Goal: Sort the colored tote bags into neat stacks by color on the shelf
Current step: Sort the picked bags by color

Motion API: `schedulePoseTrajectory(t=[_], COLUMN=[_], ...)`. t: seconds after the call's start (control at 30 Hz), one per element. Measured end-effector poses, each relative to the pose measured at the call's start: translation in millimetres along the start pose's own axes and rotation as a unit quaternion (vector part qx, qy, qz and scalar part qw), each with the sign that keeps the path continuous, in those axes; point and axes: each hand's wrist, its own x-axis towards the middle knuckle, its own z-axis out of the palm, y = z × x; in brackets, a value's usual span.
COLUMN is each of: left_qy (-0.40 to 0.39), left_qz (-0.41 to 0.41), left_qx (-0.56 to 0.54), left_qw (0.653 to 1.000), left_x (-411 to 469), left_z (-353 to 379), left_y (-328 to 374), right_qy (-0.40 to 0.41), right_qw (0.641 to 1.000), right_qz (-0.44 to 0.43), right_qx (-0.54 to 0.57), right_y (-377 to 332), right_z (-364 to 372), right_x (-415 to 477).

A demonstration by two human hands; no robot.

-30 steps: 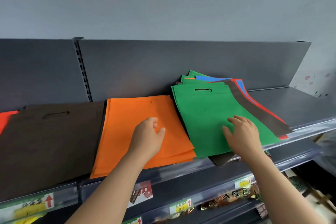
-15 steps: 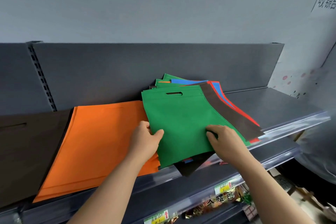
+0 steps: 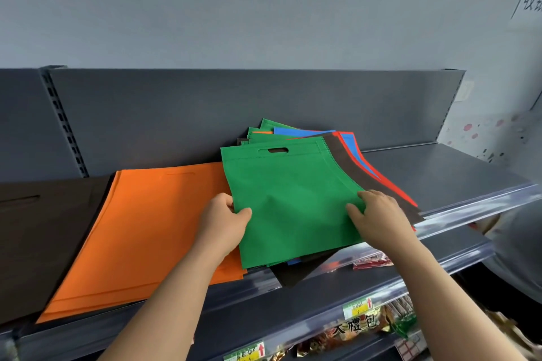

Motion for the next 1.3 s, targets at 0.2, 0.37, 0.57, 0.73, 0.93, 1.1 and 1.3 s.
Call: schedulePoseTrajectory(t=[0.2, 0.37, 0.57, 0.73, 0.93, 1.1, 1.3], left_qy=[-0.049, 0.0, 0.039, 0.089, 0.151, 0.203, 0.243], left_qz=[-0.016, -0.017, 0.027, 0.056, 0.072, 0.054, 0.019], left_qx=[-0.022, 0.002, -0.003, 0.003, 0.055, 0.097, 0.106], left_qw=[0.998, 1.0, 0.999, 0.994, 0.984, 0.973, 0.964], left_x=[-2.3, -3.7, -11.1, -22.3, -46.0, -68.3, -108.1], left_z=[1.7, 0.9, -9.4, -31.4, -77.7, -128.8, -211.7], left_y=[-1.3, -1.8, 1.1, -1.8, -17.1, -37.5, -74.2], right_qy=[-0.027, 0.0, 0.012, 0.056, 0.058, 0.057, 0.042], right_qw=[0.999, 0.997, 0.993, 0.987, 0.981, 0.976, 0.967], right_qz=[0.037, 0.044, 0.023, -0.006, -0.06, -0.106, -0.156], right_qx=[-0.014, 0.066, 0.114, 0.149, 0.173, 0.183, 0.195], right_y=[2.7, -1.7, -5.1, -23.8, -72.0, -121.5, -207.4], right_z=[-0.8, -7.2, -3.8, -0.4, 5.4, 13.8, 30.9], right_x=[-1.6, -2.4, -8.2, -14.2, -29.9, -50.6, -91.1])
